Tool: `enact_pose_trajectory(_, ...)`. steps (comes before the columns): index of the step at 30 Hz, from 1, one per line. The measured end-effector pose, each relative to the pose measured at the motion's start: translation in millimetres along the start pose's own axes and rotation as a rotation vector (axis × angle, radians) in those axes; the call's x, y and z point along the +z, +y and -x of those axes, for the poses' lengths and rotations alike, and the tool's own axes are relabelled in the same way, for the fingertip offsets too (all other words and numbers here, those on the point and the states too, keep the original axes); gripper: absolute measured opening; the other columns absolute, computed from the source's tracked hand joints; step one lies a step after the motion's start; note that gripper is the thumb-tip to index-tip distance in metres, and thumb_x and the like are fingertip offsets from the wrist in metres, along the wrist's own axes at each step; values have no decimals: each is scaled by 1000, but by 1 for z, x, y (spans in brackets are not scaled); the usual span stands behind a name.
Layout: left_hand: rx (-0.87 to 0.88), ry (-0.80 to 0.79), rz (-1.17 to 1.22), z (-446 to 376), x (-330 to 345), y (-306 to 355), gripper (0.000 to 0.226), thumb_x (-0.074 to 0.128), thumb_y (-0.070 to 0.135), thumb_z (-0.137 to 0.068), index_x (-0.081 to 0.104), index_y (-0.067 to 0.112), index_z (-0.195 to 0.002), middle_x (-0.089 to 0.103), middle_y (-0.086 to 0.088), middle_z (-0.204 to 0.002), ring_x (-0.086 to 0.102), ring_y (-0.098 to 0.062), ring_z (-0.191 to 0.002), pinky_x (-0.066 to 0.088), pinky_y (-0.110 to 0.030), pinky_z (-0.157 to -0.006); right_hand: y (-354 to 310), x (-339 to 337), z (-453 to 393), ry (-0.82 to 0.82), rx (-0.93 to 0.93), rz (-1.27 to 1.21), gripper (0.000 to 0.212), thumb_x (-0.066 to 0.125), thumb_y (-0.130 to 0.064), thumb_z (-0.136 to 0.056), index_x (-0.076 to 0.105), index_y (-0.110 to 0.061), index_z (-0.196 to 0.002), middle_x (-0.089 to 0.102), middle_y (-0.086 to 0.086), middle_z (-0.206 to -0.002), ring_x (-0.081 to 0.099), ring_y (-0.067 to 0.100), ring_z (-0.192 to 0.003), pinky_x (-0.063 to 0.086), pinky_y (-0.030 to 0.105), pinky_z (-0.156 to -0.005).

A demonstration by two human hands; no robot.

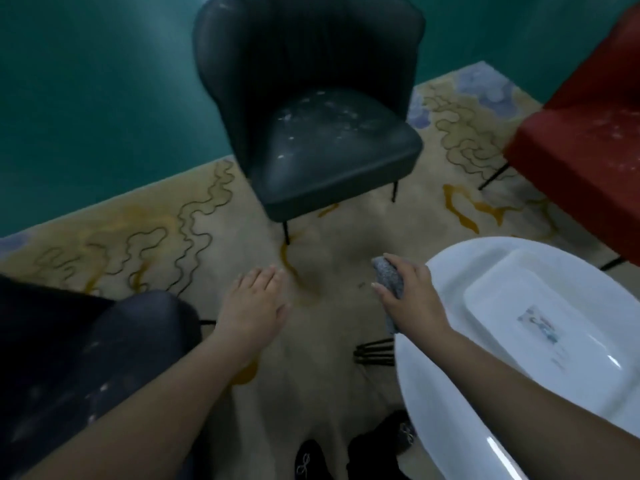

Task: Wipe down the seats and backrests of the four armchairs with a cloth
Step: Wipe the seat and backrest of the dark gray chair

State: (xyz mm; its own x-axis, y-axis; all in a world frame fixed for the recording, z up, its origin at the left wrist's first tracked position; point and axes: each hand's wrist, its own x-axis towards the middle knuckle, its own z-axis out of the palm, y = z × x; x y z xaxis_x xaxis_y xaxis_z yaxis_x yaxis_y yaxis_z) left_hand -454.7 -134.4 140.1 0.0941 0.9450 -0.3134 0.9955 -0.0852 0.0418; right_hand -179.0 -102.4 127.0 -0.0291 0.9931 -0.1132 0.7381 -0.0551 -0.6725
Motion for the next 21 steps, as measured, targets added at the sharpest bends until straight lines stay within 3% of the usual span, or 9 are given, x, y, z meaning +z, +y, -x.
enact_pose_trajectory(10, -441, 38, 171, 126, 28, -142, 69, 29, 52, -96, 9, 21, -154, 7, 1, -161, 4, -18, -148, 3, -41, -119, -166, 114, 2, -364, -290, 31, 53, 60, -43, -87, 37, -42, -134, 33, -3, -112, 48, 13, -89, 44, 29, -80)
enact_pose_trajectory(18, -845, 37, 251, 196, 64, -188, 71, 29, 54, -95, 8, 20, -154, 9, 1, -161, 6, -19, -148, 3, -41, -119, -261, 197, -10, -634, -559, 163, 53, 55, -46, -90, 32, -42, -137, 34, 0, -118, 48, 16, -95, 48, 32, -81)
enact_pose_trajectory(21, -993, 25, 277, 220, 79, -191, 72, 27, 54, -95, 7, 19, -154, 9, 1, -161, 5, -19, -148, 4, -41, -119, -289, 228, -11, -726, -638, 175, 54, 56, -45, -90, 30, -43, -138, 34, -1, -121, 43, 11, -92, 41, 28, -75)
